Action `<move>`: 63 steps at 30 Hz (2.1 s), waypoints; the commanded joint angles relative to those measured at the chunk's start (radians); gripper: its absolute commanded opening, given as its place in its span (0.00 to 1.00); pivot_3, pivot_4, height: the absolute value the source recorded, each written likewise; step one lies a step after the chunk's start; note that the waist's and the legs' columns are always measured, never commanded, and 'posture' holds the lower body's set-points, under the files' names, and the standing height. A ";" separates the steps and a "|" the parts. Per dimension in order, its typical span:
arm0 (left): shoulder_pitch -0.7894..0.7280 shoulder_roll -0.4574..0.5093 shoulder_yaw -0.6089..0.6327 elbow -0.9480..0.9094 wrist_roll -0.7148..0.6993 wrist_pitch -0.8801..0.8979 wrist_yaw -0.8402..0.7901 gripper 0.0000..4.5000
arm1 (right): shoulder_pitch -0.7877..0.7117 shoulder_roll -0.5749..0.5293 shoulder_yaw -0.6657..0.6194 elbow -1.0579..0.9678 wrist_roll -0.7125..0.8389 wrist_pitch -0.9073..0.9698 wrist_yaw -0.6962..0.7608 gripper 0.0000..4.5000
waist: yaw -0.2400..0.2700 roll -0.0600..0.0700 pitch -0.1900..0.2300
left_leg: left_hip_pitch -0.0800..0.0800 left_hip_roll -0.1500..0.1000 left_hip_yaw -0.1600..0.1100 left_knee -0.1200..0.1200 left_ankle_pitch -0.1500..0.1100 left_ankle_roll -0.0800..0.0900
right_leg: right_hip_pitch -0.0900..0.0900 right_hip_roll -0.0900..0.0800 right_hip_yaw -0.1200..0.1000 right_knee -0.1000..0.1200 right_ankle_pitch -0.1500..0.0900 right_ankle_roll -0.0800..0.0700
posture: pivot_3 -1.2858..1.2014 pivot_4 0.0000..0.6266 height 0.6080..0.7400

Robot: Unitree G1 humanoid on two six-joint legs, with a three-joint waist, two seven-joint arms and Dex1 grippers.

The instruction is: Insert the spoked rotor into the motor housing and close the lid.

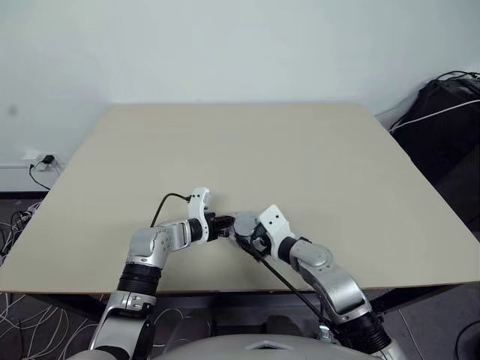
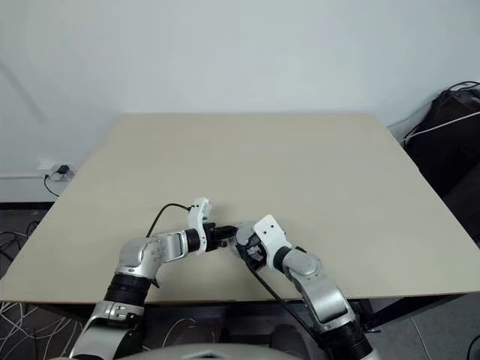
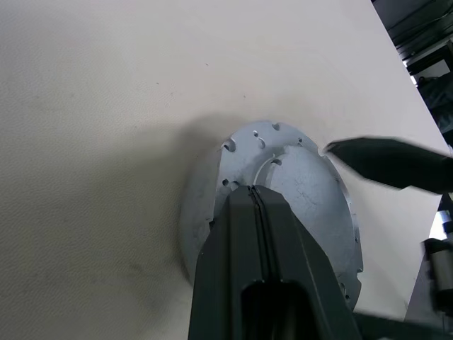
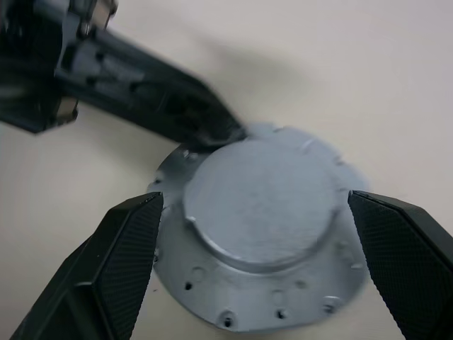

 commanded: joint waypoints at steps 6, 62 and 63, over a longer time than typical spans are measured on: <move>0.005 0.001 -0.046 -0.011 0.020 0.007 -0.022 0.00 | 0.078 0.076 -0.192 -0.093 0.124 0.050 -0.079 1.00 | 0.009 -0.002 0.002 | 0.000 0.000 0.000 -0.001 0.000 0.000 | -0.001 0.000 0.000 0.000 0.000 0.000 | 0.52 0.00 1.00; 0.049 0.017 -0.070 -0.083 0.034 0.010 -0.056 0.00 | -0.003 0.400 -0.586 0.195 1.041 0.605 -0.318 1.00 | -0.016 0.003 0.001 | -0.002 0.000 0.002 -0.007 0.000 0.000 | -0.006 -0.001 0.002 0.000 0.000 -0.002 | 0.52 0.00 1.00; 0.049 0.016 -0.070 -0.083 0.034 0.010 -0.056 0.00 | -0.004 0.402 -0.585 0.193 1.042 0.603 -0.319 1.00 | -0.016 0.003 0.001 | -0.002 0.000 0.002 -0.007 0.000 0.000 | -0.006 -0.001 0.002 0.000 0.000 -0.002 | 0.52 0.00 1.00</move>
